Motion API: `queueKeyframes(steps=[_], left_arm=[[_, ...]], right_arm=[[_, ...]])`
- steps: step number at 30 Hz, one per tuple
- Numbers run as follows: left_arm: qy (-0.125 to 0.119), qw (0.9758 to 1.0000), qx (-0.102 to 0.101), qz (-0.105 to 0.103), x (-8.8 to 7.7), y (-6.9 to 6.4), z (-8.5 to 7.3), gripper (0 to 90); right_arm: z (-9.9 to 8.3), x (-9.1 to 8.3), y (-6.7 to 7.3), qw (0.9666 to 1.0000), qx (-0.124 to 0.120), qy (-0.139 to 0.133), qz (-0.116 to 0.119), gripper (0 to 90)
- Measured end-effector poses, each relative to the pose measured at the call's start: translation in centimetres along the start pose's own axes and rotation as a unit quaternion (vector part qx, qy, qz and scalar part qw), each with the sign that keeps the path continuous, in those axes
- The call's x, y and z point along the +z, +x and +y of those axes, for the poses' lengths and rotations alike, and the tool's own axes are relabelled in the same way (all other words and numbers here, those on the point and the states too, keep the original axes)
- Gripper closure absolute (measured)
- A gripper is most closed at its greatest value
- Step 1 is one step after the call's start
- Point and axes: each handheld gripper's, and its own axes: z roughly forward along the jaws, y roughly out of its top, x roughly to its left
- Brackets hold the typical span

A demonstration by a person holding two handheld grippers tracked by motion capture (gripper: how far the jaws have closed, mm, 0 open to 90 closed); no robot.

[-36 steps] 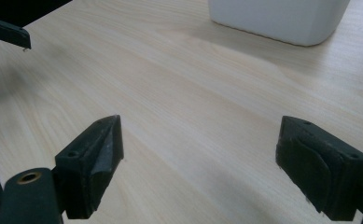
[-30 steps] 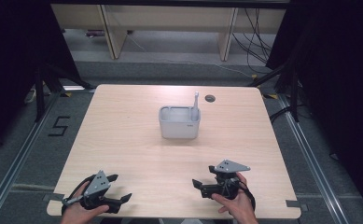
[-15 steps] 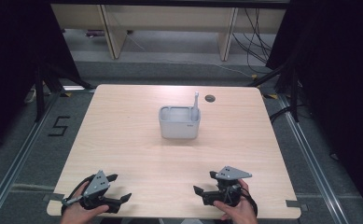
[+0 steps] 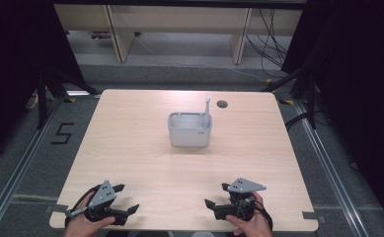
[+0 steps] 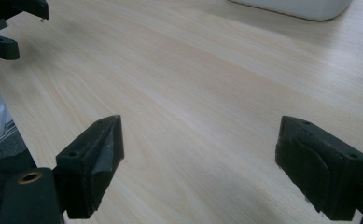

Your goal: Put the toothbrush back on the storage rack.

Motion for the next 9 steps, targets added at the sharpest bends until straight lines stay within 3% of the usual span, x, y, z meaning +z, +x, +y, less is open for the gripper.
queueKeyframes(steps=[1,3,4,7,9], left_arm=[[-0.001,1.0,0.002,0.001,0.01,0.02,0.01,14.7],[-0.003,1.0,0.0,0.002,0.04,0.03,0.01,14.7],[-0.011,0.9999,-0.011,-0.001,0.13,-0.12,-0.03,14.7],[-0.009,0.9999,-0.011,-0.002,0.13,-0.12,-0.03,14.7],[0.001,1.0,0.008,0.003,0.05,0.15,0.03,14.7]], right_arm=[[0.02,0.03,-0.17,0.9999,-0.013,-0.004,-0.001,16.3],[-0.02,0.05,-0.07,1.0,0.003,0.004,0.006,16.2],[-0.04,-0.01,0.13,1.0,0.007,0.006,0.001,16.3],[-0.04,0.11,0.12,1.0,0.001,0.002,0.004,16.4],[-0.07,0.18,0.07,1.0,-0.003,-0.001,0.003,16.4]])
